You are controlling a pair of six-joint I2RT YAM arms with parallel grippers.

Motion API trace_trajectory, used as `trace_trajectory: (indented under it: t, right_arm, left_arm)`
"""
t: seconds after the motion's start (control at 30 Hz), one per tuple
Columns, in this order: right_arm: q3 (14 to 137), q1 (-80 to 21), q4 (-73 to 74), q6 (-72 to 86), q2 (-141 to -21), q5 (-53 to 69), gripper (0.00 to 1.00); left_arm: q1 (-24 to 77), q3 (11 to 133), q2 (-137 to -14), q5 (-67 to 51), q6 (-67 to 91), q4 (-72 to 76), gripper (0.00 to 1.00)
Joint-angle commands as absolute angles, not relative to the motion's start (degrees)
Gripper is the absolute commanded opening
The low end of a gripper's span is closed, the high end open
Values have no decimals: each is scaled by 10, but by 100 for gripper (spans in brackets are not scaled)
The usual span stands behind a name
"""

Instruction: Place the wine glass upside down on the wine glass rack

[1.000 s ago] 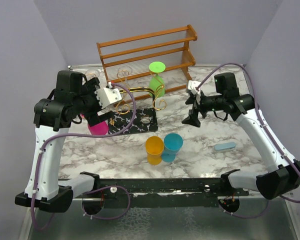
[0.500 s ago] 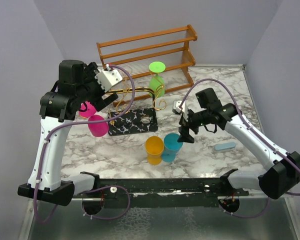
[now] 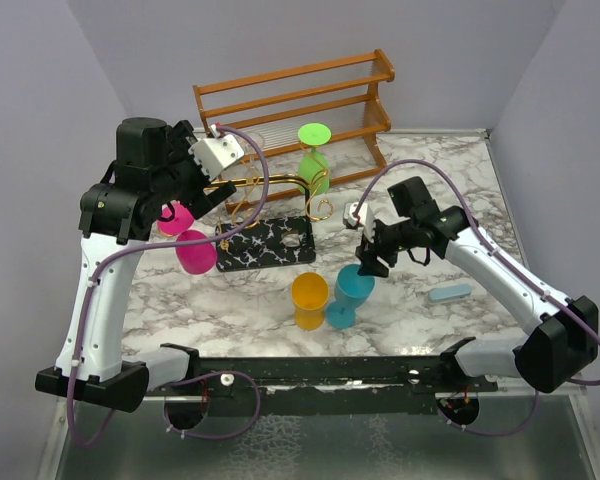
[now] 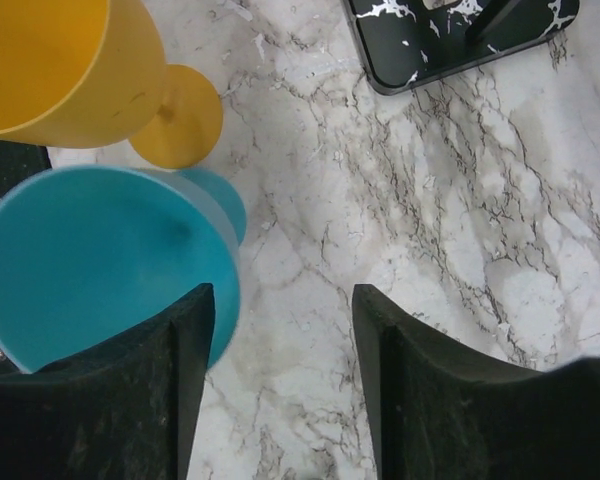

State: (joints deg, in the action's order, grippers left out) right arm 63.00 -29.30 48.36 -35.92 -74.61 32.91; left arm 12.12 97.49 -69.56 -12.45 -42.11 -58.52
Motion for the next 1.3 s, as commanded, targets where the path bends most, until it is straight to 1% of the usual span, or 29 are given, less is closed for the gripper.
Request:
trace_trajectory:
  t: [0.0,0.1,0.33,0.5,0.63,0.8,1.0,1.27]
  right_arm:
    - [638,-297,498,-376,-747,307,52]
    - [642,-297,509,-383,-748,306,44]
    - [647,-297,543,-403,-754,312,28]
    - [651,-297,560,-413,-754,314,15]
    - [658,-297,567,-419,-751,312,2]
    - [663,-297,558,-427,-739,284,1]
    - [661,-297,497,-400,-707,216,1]
    - [704,-292,439,-404,-685,94,1]
  left_arm:
    - [122,983,-697,-116,-415,-574,99]
    - [122,983,-699,-118,-414,-574,99]
    - [122,983,-702,-120,-417,-576,99]
    - [122,983,-702,-123,-417,-578,99]
    - [122,983,-705,-123,-413,-574,99]
    - [122,987,-712,-122,-394,-574,99]
    - [121,1004,-718,-134,-382,-583,99]
    - [121,1015,-723,-136,-338,-569,99]
